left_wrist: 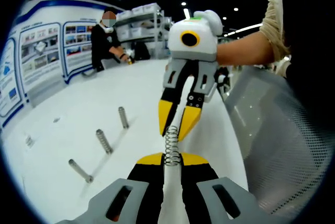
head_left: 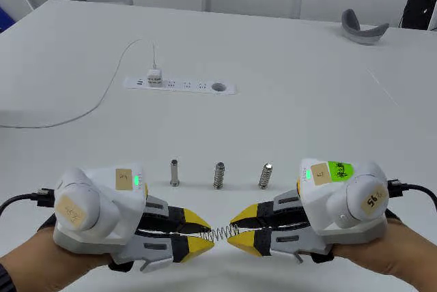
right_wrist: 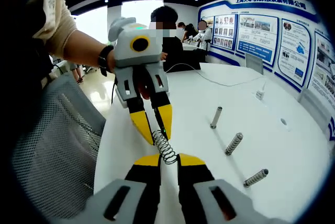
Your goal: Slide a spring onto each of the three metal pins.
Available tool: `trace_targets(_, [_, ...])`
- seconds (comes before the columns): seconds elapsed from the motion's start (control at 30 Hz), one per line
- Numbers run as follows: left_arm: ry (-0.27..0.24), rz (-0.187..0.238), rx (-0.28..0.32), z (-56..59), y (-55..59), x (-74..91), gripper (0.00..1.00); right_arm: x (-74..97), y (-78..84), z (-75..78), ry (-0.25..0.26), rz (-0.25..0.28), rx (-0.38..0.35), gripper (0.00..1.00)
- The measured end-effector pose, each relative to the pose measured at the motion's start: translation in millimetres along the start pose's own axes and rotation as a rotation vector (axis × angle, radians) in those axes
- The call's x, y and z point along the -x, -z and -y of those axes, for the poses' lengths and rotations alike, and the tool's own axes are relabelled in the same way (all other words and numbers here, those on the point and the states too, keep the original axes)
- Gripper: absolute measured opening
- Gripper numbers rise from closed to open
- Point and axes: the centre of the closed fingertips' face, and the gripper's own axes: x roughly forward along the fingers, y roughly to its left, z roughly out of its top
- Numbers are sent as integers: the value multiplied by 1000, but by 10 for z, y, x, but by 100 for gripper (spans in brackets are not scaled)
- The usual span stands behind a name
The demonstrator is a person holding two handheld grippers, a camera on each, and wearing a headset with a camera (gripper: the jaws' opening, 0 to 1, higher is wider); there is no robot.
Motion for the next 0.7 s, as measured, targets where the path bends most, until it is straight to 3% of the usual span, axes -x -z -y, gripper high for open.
trace_targets(0.23, [-2,-15,2,5,41,-3,15,6,-35,-17,-9,6,4,13])
trace_targets(0.4, [-5,-13,2,2,54,0,11,12,-50,-2,-6,13,-9,13])
trace_targets(0.7, [-9,21,19,-19,-8,10,11,-15,12,21,1,0,-16,12])
